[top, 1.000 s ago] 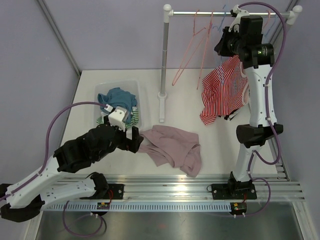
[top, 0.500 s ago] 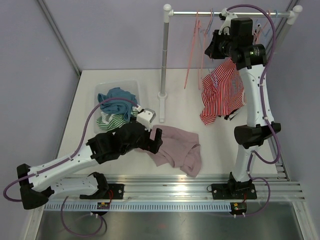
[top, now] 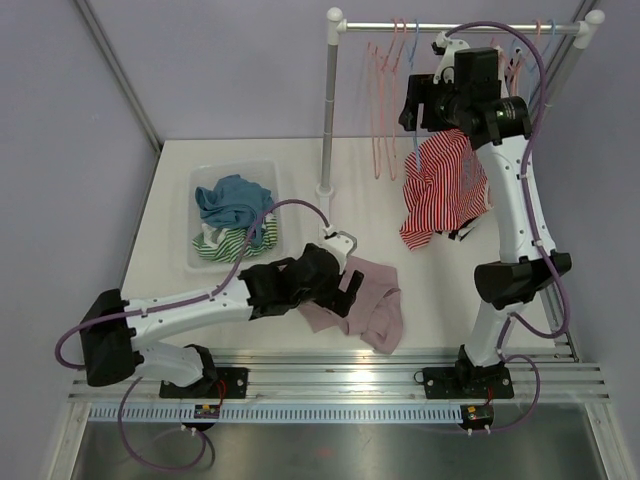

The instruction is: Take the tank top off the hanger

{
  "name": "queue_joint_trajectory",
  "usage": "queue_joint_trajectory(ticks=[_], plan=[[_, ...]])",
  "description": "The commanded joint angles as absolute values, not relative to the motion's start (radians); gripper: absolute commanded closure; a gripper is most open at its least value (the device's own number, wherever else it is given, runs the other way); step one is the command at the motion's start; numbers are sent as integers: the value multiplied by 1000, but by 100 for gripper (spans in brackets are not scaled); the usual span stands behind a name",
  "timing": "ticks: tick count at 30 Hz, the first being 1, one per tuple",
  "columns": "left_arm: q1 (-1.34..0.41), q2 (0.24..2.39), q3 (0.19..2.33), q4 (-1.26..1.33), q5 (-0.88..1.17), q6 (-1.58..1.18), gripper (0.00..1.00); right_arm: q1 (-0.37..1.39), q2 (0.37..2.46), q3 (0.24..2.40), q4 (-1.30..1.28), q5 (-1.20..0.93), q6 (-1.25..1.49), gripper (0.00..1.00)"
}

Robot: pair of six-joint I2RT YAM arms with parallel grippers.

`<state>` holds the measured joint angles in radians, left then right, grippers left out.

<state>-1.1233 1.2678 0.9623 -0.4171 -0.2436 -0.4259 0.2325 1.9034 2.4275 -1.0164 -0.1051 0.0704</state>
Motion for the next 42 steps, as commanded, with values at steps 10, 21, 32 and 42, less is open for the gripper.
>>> queue_joint_trajectory(ticks=[10,21,32,42], plan=[[-1195,1552,1048,-304,-261,-428,1,219,1398,2074,-950,17,71,0],[-1197,1764,991,-134,-267,-462,2,221,1020,1827,-808,-293,118,1],[-1210,1709,957,-185,-320,-515,100,221,931,1779,-834,-241,121,1],[-1195,1329,1095,-481,-572,-492,100,221,881,1721,-831,-192,132,1]])
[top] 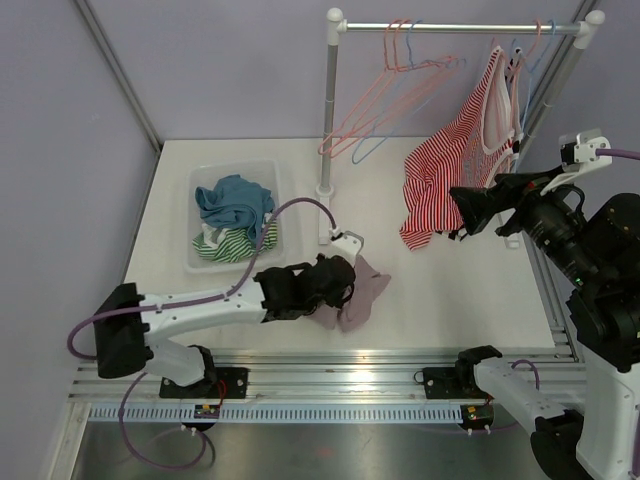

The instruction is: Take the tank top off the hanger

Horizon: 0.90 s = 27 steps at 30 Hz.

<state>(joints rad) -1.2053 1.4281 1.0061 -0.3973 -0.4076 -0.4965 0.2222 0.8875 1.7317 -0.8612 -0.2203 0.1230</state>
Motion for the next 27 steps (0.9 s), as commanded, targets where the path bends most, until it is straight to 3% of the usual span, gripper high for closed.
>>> queue_joint_trajectory(ticks=[1,6,14,27], plan=[[-1189,1316,1113,-509,-590,-492,100,219,879,1720,-830,-190,132,0],[-1099,1255,1259,-661,-675,-473,100,221,876,1733,-838,-175,129,0],[-872,1155,1425,-701,-626,-361,100,221,877,1735,-853,-138,117,1],[-410,1351,1686,-813,-367,-285,100,219,899,1697,-845,-107,124,0]])
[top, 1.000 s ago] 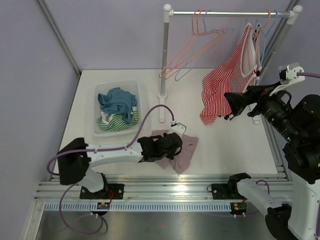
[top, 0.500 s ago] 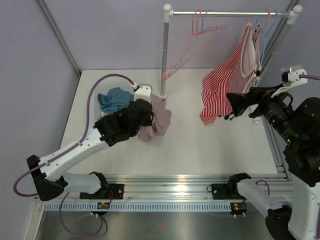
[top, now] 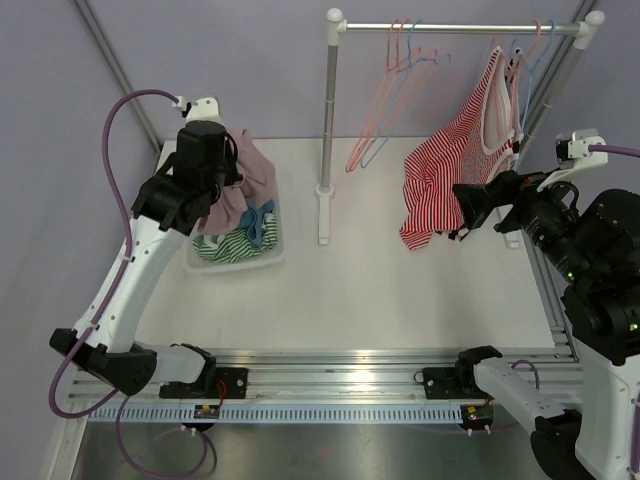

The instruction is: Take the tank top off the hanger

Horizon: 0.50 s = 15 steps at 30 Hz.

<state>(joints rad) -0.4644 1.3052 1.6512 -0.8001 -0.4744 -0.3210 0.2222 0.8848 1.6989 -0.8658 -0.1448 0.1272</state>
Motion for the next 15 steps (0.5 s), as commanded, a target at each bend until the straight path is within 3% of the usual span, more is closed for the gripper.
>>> queue_joint_trajectory(ticks=[1,5,6,9,10,11,12,15], plan=[[-391,1371,1683,-810,-356,-285,100,219,902,1698,-847,-100,127,1],[-302,1416,1654,-793,-309,-290,100,219,917,1704,-851,-69,140,0],[-293,1423,1651,-787,-286,-294,93,221,920,1704,-851,-69,143,1],[-272,1466,1669,-810,-270,-304,60,221,931,1707,-856,-64,146,1],[-270,1470,1670,-814,-271,-307,37,221,934,1709,-857,-57,147,1],[-267,1474,1672,-825,-284,-307,28,221,948,1716,-871,-26,146,0],[-267,1477,1678,-840,-304,-320,13,221,959,1726,-885,-6,155,1],[-265,1464,1695,-874,-342,-337,1,221,1025,1782,-952,141,175,1]])
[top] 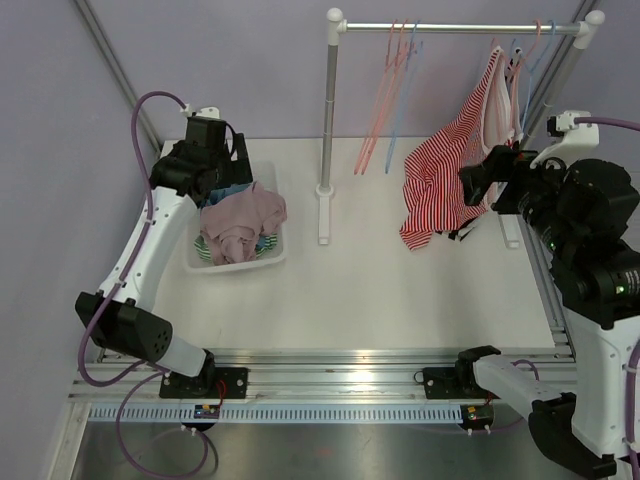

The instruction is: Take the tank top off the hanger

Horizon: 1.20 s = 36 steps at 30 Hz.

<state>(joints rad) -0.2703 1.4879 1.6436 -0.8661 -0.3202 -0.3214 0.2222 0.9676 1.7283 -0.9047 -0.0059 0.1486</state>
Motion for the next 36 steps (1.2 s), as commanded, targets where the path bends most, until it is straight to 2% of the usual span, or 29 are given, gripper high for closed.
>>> queue_joint_trajectory(ticks=[1,4,12,18,23,25,27,30,36], plan=[[-265,1453,1695,-882,-348,-342,1,219,1054,1805,-972,182,176,1],[-265,1385,1658,-885,-296,-347,1,221,1110,1830,-980,241,176,1],[-275,1102,1419,-772,45,-308,1,193,1262,1954,-991,362,161,1],[-368,864,1208,-710,118,-322,1,111,1365,2061,-977,351,94,2],[-451,686,1043,-669,187,-360,1,58,1491,2193,-1005,264,35,11],[-477,641,970,-641,195,-360,1,26,1534,2227,-991,204,23,21],[-486,595,927,-623,219,-344,1,12,1581,2256,-989,175,15,24],[-491,557,885,-614,258,-321,1,-24,1652,2338,-1011,147,6,34],[-491,491,842,-598,261,-285,1,-52,1761,2425,-1011,143,-21,38]])
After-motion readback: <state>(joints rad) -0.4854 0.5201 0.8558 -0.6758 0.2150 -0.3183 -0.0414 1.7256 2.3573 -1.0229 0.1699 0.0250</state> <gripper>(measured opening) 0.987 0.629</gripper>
